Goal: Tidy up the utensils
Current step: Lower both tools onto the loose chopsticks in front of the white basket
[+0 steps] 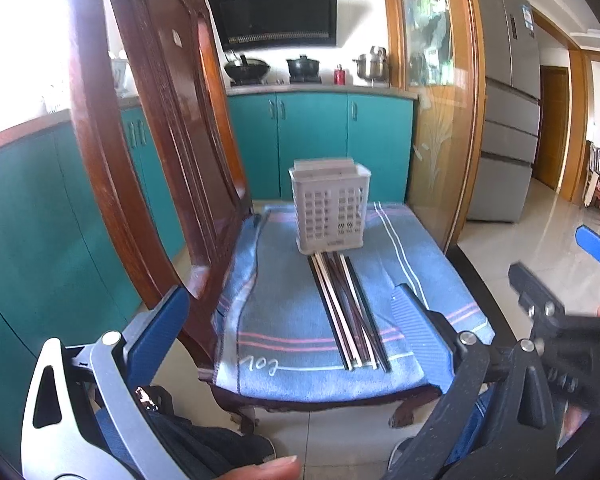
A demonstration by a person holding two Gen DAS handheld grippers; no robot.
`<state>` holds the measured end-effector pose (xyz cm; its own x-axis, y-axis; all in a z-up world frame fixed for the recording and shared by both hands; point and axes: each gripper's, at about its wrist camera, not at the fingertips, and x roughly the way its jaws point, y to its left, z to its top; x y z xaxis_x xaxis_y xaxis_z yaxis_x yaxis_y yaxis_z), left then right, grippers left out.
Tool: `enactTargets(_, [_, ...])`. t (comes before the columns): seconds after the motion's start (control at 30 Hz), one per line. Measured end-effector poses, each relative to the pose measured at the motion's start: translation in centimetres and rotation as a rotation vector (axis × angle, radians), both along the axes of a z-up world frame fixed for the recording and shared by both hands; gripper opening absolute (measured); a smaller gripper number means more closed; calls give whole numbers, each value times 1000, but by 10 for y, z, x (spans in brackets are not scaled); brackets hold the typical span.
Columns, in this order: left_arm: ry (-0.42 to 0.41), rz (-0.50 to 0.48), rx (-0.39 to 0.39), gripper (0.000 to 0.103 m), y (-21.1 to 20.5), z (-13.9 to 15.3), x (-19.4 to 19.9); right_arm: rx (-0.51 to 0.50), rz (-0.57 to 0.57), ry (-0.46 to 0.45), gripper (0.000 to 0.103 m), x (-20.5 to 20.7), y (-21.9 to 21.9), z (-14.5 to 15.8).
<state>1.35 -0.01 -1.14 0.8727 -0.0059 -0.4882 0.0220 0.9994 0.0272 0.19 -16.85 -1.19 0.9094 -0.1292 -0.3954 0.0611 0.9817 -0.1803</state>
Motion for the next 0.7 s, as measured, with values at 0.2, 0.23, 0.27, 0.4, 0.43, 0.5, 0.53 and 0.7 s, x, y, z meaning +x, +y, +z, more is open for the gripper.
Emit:
enactTargets(0.2, [168, -49, -106, 100, 13, -36, 34, 77, 9, 211, 95, 60, -30, -29])
enactTargets(0.23, [188, -54, -120, 98, 14, -41, 40, 83, 0, 254, 86, 70, -32, -38])
enactTargets(0.27, [215, -67, -140, 93, 17, -49, 47, 110, 6, 316, 77, 83, -35, -49])
enactTargets(0.4, [312, -119, -161, 63, 17, -68, 85, 256, 60, 555, 36, 136, -37, -93])
enactTargets(0.43, [340, -133, -161, 54, 15, -71, 99, 259, 74, 563, 27, 147, -34, -97])
enactTargets(0.5, [375, -157, -153, 47, 11, -77, 123, 285, 111, 574, 25, 173, -23, -99])
enactTargets(0.53, [394, -164, -120, 43, 6, -80, 141, 301, 139, 587, 25, 188, -17, -99])
enactTargets(0.7, [456, -167, -18, 41, -6, -90, 213, 336, 242, 686, 25, 276, 27, -109])
